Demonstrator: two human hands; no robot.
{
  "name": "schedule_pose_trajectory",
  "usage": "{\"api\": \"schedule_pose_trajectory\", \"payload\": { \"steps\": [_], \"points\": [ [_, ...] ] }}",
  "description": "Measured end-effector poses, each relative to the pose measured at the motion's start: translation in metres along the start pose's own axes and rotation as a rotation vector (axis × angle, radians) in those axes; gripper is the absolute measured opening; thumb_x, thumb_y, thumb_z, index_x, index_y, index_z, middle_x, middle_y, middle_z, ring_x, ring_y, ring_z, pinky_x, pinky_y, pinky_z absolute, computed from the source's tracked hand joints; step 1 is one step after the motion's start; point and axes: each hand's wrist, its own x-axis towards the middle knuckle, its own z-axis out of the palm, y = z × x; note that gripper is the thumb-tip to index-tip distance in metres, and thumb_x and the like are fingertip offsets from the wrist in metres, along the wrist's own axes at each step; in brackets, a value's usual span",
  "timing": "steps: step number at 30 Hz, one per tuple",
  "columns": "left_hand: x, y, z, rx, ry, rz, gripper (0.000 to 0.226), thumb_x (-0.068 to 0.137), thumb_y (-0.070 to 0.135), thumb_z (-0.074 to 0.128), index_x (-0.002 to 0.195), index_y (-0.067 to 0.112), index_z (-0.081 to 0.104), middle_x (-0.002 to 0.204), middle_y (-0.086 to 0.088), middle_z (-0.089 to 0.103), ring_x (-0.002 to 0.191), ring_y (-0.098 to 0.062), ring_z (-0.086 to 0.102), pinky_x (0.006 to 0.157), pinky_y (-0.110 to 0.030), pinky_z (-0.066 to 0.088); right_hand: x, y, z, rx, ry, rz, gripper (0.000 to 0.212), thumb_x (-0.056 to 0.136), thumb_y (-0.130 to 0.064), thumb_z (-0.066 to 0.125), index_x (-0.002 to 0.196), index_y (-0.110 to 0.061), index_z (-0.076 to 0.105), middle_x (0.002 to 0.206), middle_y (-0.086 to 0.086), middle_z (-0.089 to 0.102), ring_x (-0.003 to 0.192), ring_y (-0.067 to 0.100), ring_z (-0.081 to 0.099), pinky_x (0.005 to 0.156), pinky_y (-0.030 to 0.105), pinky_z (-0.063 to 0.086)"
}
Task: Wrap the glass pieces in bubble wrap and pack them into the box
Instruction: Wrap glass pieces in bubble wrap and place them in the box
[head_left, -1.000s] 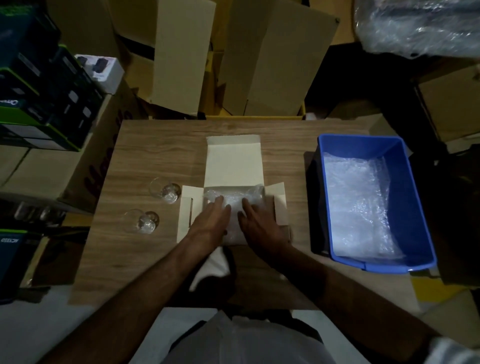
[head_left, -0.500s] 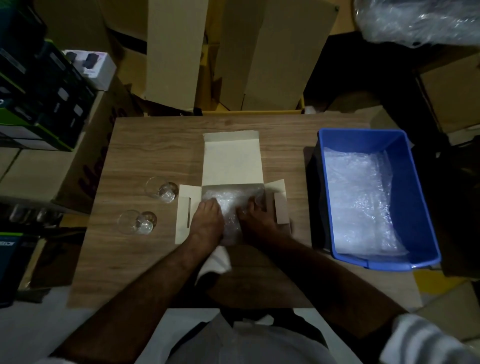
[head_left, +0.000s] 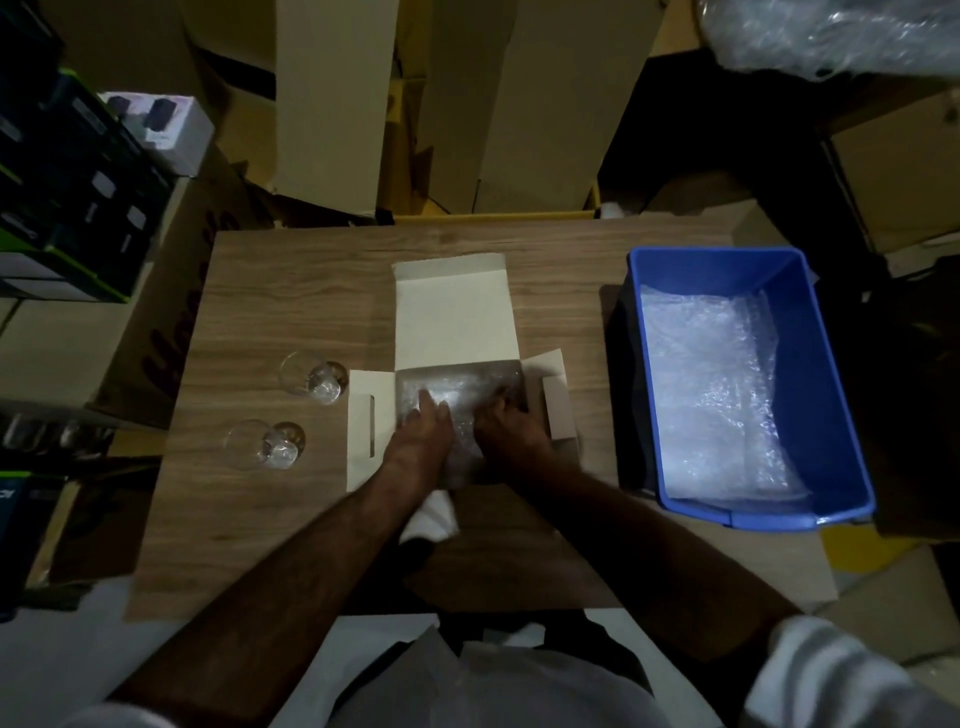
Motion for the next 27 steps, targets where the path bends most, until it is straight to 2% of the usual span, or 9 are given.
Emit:
{"api": "schedule_pose_trajectory", "payload": {
  "steps": [9,11,14,16,18,20,24,25,27],
  "points": [
    [-0.004,-0.006,-0.004,0.008,0.006,0.02,0.057,0.105,0.006,0.048,0.154,-0.003,0.021,0.162,-0.036,0.01,0.147,-0.042,0.032,0.119,-0.042,0.035,0.001,0.0,-0.001,-0.03,0.007,-0.013,0.058,0.108,-0.024,0.045,0.154,0.005,0.026,0.155,0.036,0.03,0.13,0.04,0.054,0.097,0.048,0.055],
    [-0.003,-0.007,0.004,0.018,0.061,0.088,0.047,0.107,0.011,0.043,0.151,-0.002,0.033,0.159,-0.03,0.026,0.147,-0.035,0.035,0.119,-0.035,0.034,-0.002,0.002,-0.003,-0.032,0.002,-0.074,0.062,0.105,-0.024,0.054,0.154,0.003,0.028,0.158,0.032,0.028,0.13,0.037,0.054,0.098,0.045,0.055],
    [-0.014,-0.014,-0.008,0.017,0.245,0.091,0.039,0.106,0.034,0.04,0.133,0.019,0.063,0.137,0.003,0.063,0.131,-0.007,0.055,0.101,-0.011,0.036,-0.012,0.008,-0.009,-0.029,0.081,-0.156,0.06,0.099,-0.019,0.061,0.152,-0.006,0.035,0.162,0.023,0.024,0.127,0.033,0.057,0.095,0.042,0.055],
    [-0.017,-0.017,0.006,0.034,0.257,0.232,0.043,0.108,0.021,0.04,0.145,0.001,0.047,0.151,-0.018,0.049,0.142,-0.028,0.045,0.118,-0.029,0.031,-0.025,0.015,-0.012,0.014,0.201,-0.145,0.06,0.1,-0.019,0.058,0.154,-0.01,0.034,0.163,0.018,0.026,0.133,0.033,0.052,0.094,0.043,0.053],
    [-0.024,-0.016,0.0,0.038,0.276,0.23,0.055,0.103,0.019,0.057,0.147,-0.009,0.04,0.155,-0.031,0.037,0.143,-0.039,0.042,0.119,-0.039,0.035,-0.04,0.021,-0.017,0.093,0.319,-0.11,0.059,0.1,-0.019,0.054,0.156,-0.011,0.034,0.164,0.017,0.028,0.14,0.034,0.045,0.094,0.045,0.053],
    [-0.023,-0.011,-0.011,-0.074,0.352,0.199,0.063,0.091,0.021,0.075,0.142,-0.007,0.05,0.148,-0.032,0.046,0.134,-0.041,0.053,0.108,-0.042,0.049,-0.058,0.03,-0.026,0.187,0.419,-0.085,0.062,0.096,-0.018,0.059,0.154,-0.008,0.039,0.162,0.018,0.032,0.144,0.036,0.04,0.103,0.049,0.051],
    [-0.023,0.028,-0.039,-0.208,0.424,0.224,0.06,0.099,0.037,0.057,0.151,0.011,0.043,0.158,-0.017,0.039,0.144,-0.029,0.043,0.114,-0.039,0.042,-0.096,0.056,-0.043,0.222,0.429,-0.029,0.104,0.065,-0.03,0.091,0.152,-0.002,0.042,0.161,0.028,0.028,0.148,0.04,0.034,0.115,0.046,0.04],
    [-0.021,0.041,-0.046,-0.249,0.458,0.23,0.057,0.098,0.038,0.056,0.149,0.013,0.046,0.157,-0.016,0.042,0.141,-0.028,0.045,0.112,-0.038,0.044,-0.105,0.062,-0.046,0.227,0.433,0.018,0.105,0.066,-0.036,0.091,0.153,-0.005,0.041,0.162,0.027,0.026,0.148,0.038,0.034,0.114,0.044,0.041],
    [-0.02,0.066,-0.06,-0.284,0.521,0.241,0.052,0.098,0.037,0.054,0.144,0.014,0.051,0.152,-0.015,0.045,0.135,-0.027,0.05,0.109,-0.036,0.046,-0.12,0.076,-0.046,0.262,0.588,0.102,0.075,0.082,-0.029,0.08,0.148,-0.007,0.05,0.159,0.026,0.035,0.142,0.037,0.044,0.105,0.044,0.05]
  ]
}}
